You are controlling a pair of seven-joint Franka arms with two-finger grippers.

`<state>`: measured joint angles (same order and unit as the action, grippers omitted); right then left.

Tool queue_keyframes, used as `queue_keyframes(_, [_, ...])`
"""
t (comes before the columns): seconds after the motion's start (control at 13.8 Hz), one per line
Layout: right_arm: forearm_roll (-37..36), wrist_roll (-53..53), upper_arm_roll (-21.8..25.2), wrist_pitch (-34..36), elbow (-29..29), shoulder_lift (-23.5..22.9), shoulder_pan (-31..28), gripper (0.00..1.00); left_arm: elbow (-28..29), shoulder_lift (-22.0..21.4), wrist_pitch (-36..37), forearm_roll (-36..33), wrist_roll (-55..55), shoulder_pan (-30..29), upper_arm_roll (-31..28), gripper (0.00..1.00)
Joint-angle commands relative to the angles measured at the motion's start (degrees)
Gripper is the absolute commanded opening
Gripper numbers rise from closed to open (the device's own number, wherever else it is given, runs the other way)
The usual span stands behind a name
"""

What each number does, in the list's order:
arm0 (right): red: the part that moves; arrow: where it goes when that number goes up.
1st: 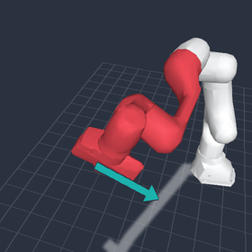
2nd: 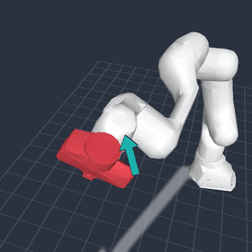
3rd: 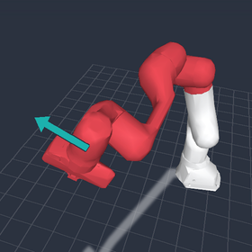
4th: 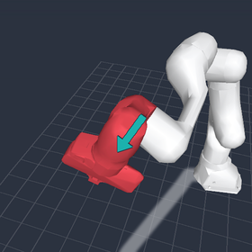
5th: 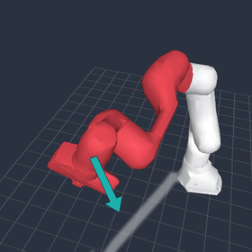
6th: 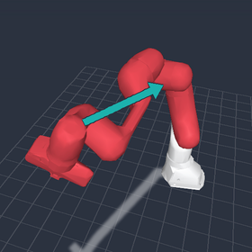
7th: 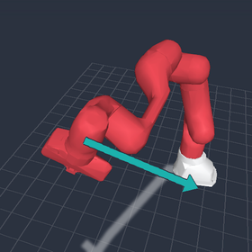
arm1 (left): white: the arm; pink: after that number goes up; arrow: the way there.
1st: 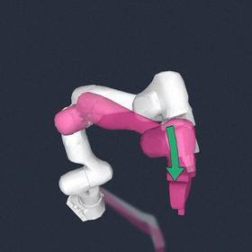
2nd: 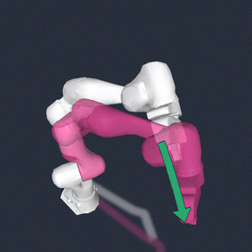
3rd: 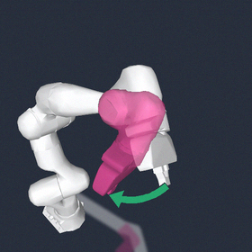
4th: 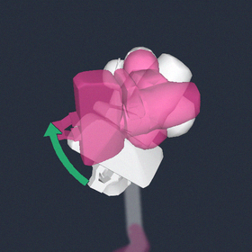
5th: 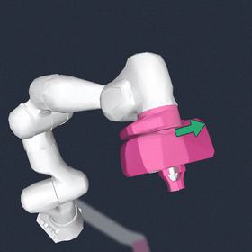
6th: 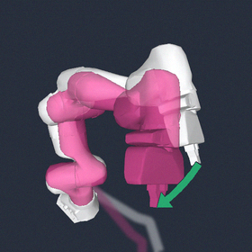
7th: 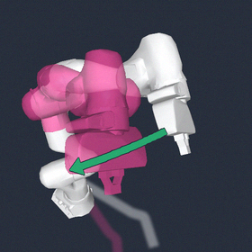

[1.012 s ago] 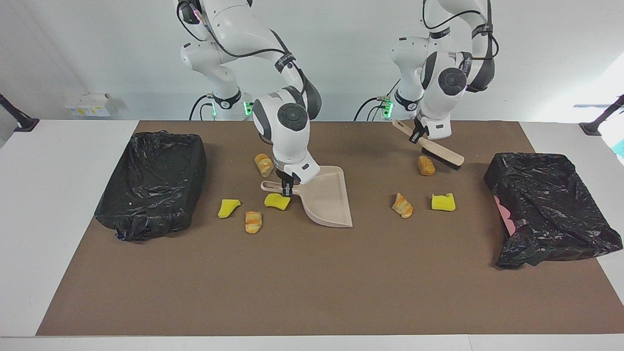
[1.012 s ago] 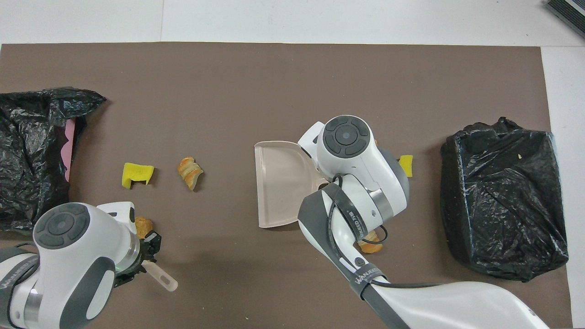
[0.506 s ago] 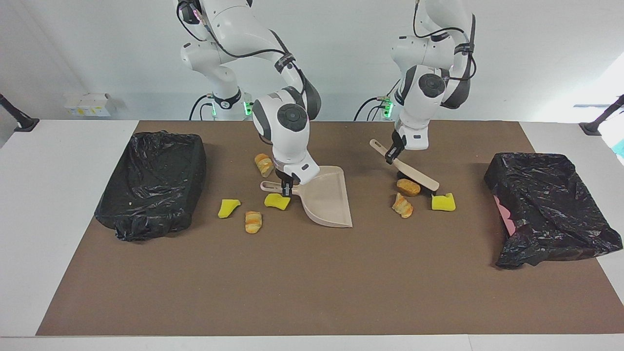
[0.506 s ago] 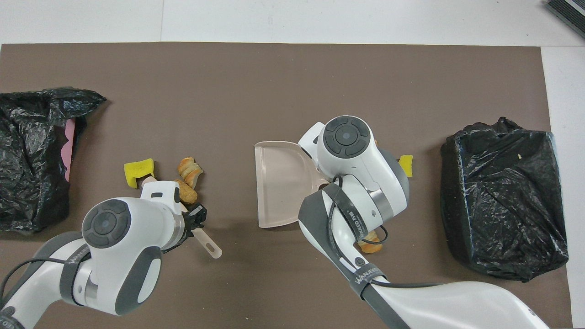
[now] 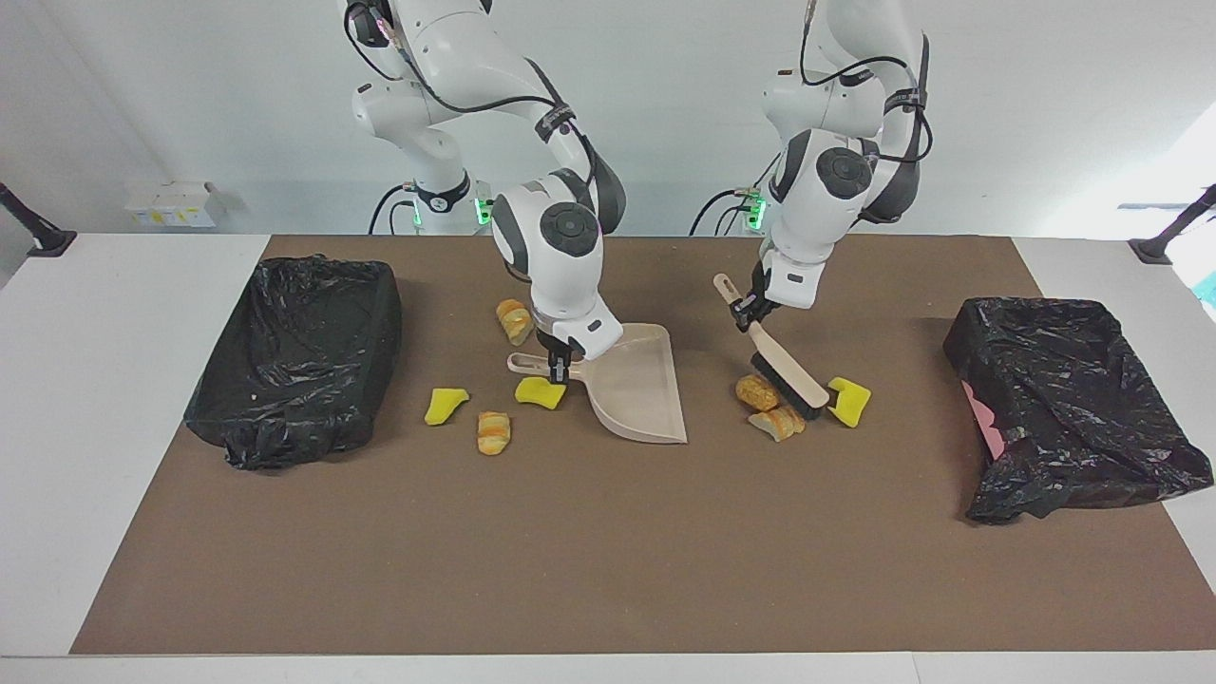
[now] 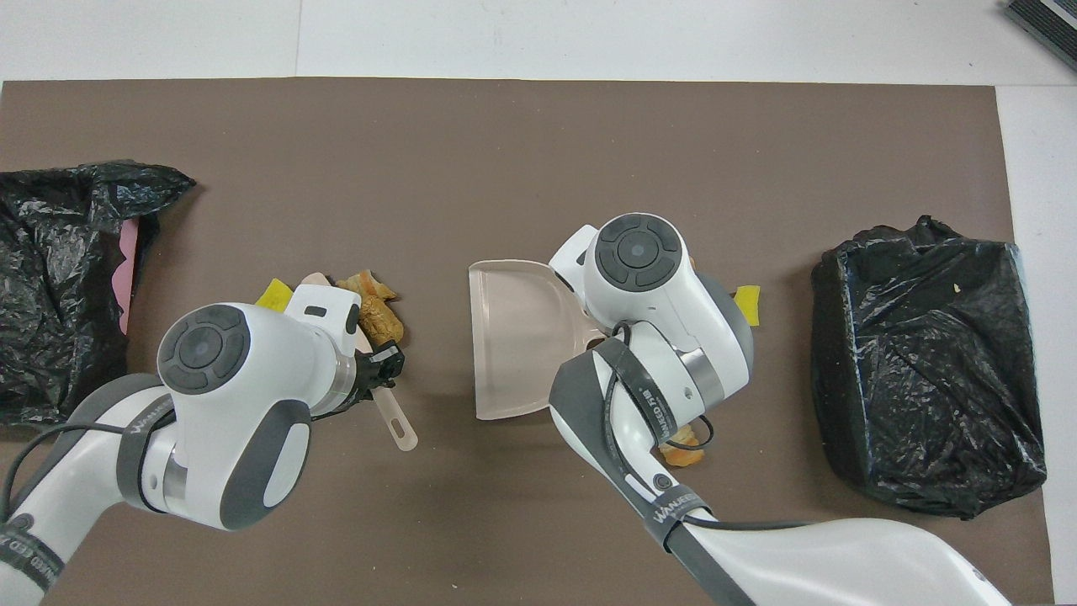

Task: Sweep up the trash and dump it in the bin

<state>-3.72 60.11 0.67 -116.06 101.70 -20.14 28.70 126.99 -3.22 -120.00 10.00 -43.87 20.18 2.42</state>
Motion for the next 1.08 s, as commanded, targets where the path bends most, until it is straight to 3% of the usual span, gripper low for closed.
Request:
queue_keyframes(0.0, [-0.5, -1.3, -0.4, -1.5, 0.9, 0.2, -0.7, 0.00, -3.1, 0.1, 5.9, -3.2, 8.2, -5.2, -0.3, 0.00])
queue_keyframes(0.58, [-0.5, -1.3, -0.4, -1.5, 0.9, 0.2, -0.7, 0.00, -0.9, -0.2, 7.4, -9.7, 37.8, -20.5, -0.5, 0.00])
queue_keyframes(1.01, [-0.5, -1.3, -0.4, -1.5, 0.9, 0.2, -0.7, 0.00, 1.9, 1.7, 2.5, -9.7, 39.7, -16.4, -0.1, 0.00])
